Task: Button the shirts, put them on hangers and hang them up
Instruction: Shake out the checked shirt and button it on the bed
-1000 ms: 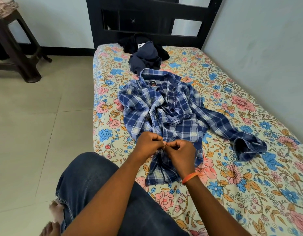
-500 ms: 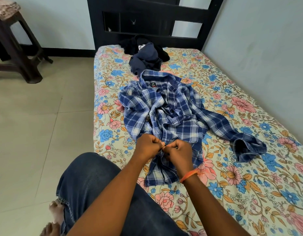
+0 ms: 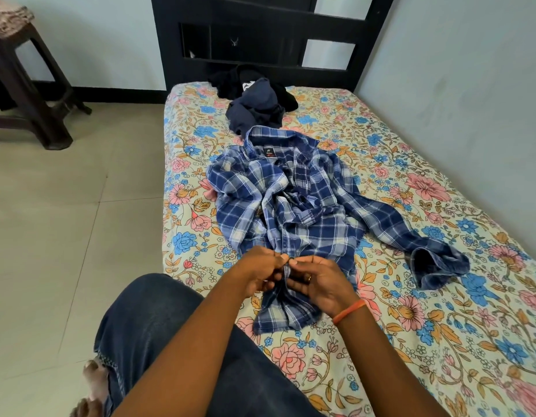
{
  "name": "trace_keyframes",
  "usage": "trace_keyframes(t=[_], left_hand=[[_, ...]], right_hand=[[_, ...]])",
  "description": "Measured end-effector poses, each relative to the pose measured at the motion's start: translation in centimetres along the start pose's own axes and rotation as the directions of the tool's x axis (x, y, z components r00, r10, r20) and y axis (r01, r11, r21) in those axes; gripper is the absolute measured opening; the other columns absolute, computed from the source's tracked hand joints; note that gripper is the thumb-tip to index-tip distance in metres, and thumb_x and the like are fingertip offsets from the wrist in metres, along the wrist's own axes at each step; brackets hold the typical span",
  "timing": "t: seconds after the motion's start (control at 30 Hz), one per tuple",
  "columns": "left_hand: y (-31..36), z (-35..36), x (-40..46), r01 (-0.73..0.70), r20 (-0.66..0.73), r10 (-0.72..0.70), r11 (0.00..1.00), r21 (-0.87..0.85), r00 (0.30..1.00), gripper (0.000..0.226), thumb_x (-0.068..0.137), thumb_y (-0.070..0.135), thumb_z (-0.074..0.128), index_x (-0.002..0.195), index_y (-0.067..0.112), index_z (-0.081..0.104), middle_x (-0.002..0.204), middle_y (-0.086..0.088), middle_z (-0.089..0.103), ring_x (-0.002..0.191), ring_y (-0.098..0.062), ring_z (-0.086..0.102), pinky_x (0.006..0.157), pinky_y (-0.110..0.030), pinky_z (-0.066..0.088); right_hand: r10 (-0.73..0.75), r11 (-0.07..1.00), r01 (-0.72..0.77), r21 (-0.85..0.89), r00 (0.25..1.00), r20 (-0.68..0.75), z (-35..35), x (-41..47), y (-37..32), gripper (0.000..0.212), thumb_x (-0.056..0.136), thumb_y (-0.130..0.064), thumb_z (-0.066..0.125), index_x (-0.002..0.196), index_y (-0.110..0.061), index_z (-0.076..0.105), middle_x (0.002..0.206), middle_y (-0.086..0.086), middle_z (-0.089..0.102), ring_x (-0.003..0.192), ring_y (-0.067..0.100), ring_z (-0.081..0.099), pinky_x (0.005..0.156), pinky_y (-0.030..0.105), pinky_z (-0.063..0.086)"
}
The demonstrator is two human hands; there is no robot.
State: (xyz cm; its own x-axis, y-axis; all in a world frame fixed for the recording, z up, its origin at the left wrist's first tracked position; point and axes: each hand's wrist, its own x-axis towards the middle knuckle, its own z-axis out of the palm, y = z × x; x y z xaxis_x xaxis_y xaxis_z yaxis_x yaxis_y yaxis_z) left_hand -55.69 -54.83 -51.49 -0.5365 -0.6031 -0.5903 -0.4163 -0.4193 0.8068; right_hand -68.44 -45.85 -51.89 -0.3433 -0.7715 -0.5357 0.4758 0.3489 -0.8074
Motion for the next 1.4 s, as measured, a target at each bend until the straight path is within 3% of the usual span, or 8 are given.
trace_keyframes(t=[0.13, 0.23, 0.53, 0.73, 0.8, 0.9, 1.1, 1.4], left_hand=[[-1.3, 0.7, 0.3, -0.141, -0.086, 0.345, 0.583, 0.8, 0.935, 0.018, 0.095, 0.02, 0.056, 0.08, 0.01, 0.058, 0.08, -0.009, 0.063, 0.07, -0.023, 0.06, 0.062, -0.034, 0.048], [-1.4, 0.6, 0.2, -0.144, -0.096, 0.417, 0.508, 0.849, 0.904, 0.019, 0.092, 0.021, 0.06, 0.077, 0.013, 0.053, 0.087, -0.009, 0.064, 0.081, -0.028, 0.064, 0.07, -0.04, 0.054], [-1.1, 0.1, 1.3, -0.189, -0.032, 0.614, 0.293, 0.937, 0.789, 0.061, 0.081, 0.026, 0.072, 0.133, 0.014, 0.043, 0.127, -0.004, 0.039, 0.11, -0.026, 0.046, 0.093, -0.045, 0.048], [0.2, -0.2, 1.9, -0.156, -0.081, 0.491, 0.424, 0.892, 0.868, 0.039, 0.083, 0.03, 0.058, 0.117, 0.012, 0.054, 0.11, -0.008, 0.057, 0.108, -0.029, 0.052, 0.088, -0.043, 0.049], [0.4, -0.2, 2.3, -0.142, -0.146, 0.525, 0.471, 0.871, 0.839, 0.02, 0.09, 0.027, 0.049, 0.099, 0.011, 0.056, 0.099, -0.008, 0.06, 0.1, -0.028, 0.056, 0.081, -0.041, 0.052], [0.4, -0.2, 3.3, -0.112, -0.19, 0.625, 0.411, 0.904, 0.757, 0.03, 0.098, 0.024, 0.045, 0.122, 0.006, 0.052, 0.123, -0.013, 0.053, 0.113, -0.029, 0.052, 0.088, -0.042, 0.053], [0.5, -0.1, 4.7, -0.121, -0.198, 0.672, 0.397, 0.91, 0.714, 0.02, 0.096, 0.013, 0.055, 0.114, 0.008, 0.063, 0.116, -0.009, 0.058, 0.112, -0.027, 0.051, 0.08, -0.038, 0.055], [0.4, 0.1, 4.7, -0.288, -0.41, 0.432, 0.884, 0.368, 0.803, 0.021, 0.092, 0.008, 0.061, 0.077, 0.023, 0.064, 0.079, 0.008, 0.066, 0.069, -0.006, 0.062, 0.064, -0.024, 0.051]], right_hand=[[-0.407, 0.766, 0.221, -0.604, 0.893, -0.19, 0.2, 0.4, 0.2, 0.011, 0.086, -0.001, 0.07, 0.077, -0.007, 0.07, 0.077, 0.008, 0.072, 0.073, 0.023, 0.071, 0.06, 0.034, 0.061], [-0.538, 0.709, 0.317, -0.629, 0.821, -0.192, 1.3, 0.9, -1.3, 0.013, 0.087, -0.003, 0.068, 0.076, -0.011, 0.068, 0.076, 0.007, 0.071, 0.068, 0.022, 0.071, 0.055, 0.033, 0.061], [-0.343, 0.829, 0.163, -0.535, 0.904, -0.256, 2.7, 5.4, -3.3, 0.049, 0.08, -0.04, 0.08, 0.054, -0.015, 0.047, 0.066, 0.021, 0.059, 0.055, 0.024, 0.061, 0.05, 0.04, 0.059], [-0.52, 0.634, 0.197, -0.748, 0.825, -0.223, 3.3, 6.4, -1.6, 0.038, 0.074, -0.041, 0.081, 0.054, -0.018, 0.059, 0.053, -0.007, 0.06, 0.052, 0.013, 0.056, 0.053, 0.033, 0.051], [-0.514, 0.724, 0.232, -0.65, 0.81, -0.283, 3.5, 6.7, -1.1, 0.02, 0.078, -0.024, 0.079, 0.062, -0.021, 0.067, 0.061, -0.006, 0.067, 0.062, 0.015, 0.064, 0.063, 0.039, 0.058], [-0.426, 0.868, 0.27, -0.416, 0.835, -0.347, 3.4, 6.8, -0.5, 0.016, 0.08, -0.013, 0.078, 0.067, -0.021, 0.073, 0.068, -0.001, 0.072, 0.067, 0.015, 0.065, 0.07, 0.04, 0.058], [-0.37, 0.906, 0.252, -0.339, 0.862, -0.346, 2.4, 6.2, -0.2, 0.005, 0.084, -0.009, 0.075, 0.08, -0.012, 0.077, 0.074, 0.0, 0.073, 0.068, 0.01, 0.064, 0.065, 0.023, 0.053], [-0.316, 0.935, 0.227, -0.273, 0.883, -0.348, 1.4, 6.3, 0.6, 0.018, 0.089, -0.011, 0.065, 0.072, -0.007, 0.066, 0.059, 0.005, 0.051, 0.061, 0.024, 0.045, 0.054, 0.035, 0.04]])
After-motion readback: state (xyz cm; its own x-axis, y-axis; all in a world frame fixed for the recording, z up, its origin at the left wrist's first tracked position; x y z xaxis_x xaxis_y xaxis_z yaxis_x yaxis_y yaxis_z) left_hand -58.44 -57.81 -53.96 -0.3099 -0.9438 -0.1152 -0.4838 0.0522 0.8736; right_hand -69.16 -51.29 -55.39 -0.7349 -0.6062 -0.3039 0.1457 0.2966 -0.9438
